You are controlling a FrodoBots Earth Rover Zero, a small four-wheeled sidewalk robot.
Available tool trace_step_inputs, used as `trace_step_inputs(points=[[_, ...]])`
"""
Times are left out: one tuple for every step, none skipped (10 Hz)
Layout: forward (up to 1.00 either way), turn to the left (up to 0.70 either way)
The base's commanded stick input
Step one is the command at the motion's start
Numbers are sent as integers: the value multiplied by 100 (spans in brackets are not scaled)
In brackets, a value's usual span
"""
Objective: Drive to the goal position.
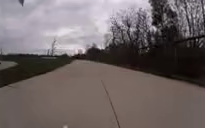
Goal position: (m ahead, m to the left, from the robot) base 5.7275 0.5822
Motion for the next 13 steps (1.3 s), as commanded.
trace_step_inputs(points=[[100,0],[100,0],[100,0],[100,0],[100,0],[100,0],[100,0],[100,0],[100,0],[100,0],[100,0],[100,0],[100,0]])
